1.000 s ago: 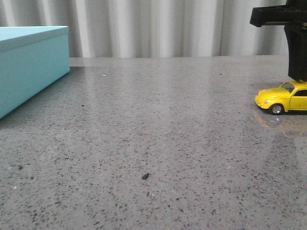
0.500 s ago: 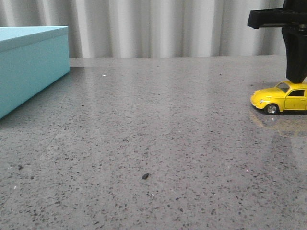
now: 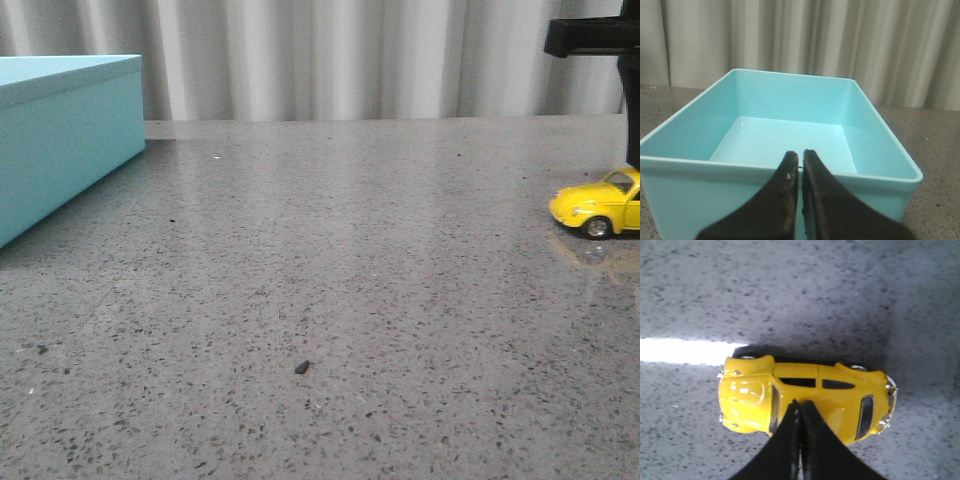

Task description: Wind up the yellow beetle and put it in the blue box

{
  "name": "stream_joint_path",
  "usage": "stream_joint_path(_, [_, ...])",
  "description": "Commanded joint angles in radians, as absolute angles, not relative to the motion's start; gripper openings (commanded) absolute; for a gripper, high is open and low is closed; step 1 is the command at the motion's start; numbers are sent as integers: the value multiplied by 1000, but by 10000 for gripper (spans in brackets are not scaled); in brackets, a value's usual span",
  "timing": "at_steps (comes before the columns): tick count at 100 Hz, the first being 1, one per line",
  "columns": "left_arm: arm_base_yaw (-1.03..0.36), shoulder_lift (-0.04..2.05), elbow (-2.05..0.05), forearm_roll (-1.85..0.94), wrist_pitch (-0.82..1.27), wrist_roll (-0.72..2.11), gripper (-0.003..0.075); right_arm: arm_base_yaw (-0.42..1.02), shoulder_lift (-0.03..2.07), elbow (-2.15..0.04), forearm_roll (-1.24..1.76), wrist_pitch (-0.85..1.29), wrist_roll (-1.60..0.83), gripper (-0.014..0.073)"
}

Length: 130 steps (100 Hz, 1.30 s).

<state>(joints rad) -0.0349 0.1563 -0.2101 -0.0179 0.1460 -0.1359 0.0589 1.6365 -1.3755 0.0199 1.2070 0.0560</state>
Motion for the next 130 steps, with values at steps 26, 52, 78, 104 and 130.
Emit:
stream_joint_path(26, [-34, 177, -248, -23, 61, -143, -21, 35, 1623, -1390, -164, 1240, 99, -61])
stream_joint_path(52, [-34, 177, -248, -23, 55, -143, -21, -20, 1623, -1390, -186, 1266, 122, -61])
stream_joint_path(78, [-34, 177, -248, -23, 51, -143, -21, -42, 1623, -1392, -228, 1264, 129, -61])
stream_joint_path(104, [-34, 177, -248, -23, 35, -143, -21, -40, 1501, -1394, -196, 1204, 142, -61])
stream_joint_path(130, [-34, 177, -246, -23, 29, -143, -21, -40, 1276, -1392, -69, 1139, 142, -61])
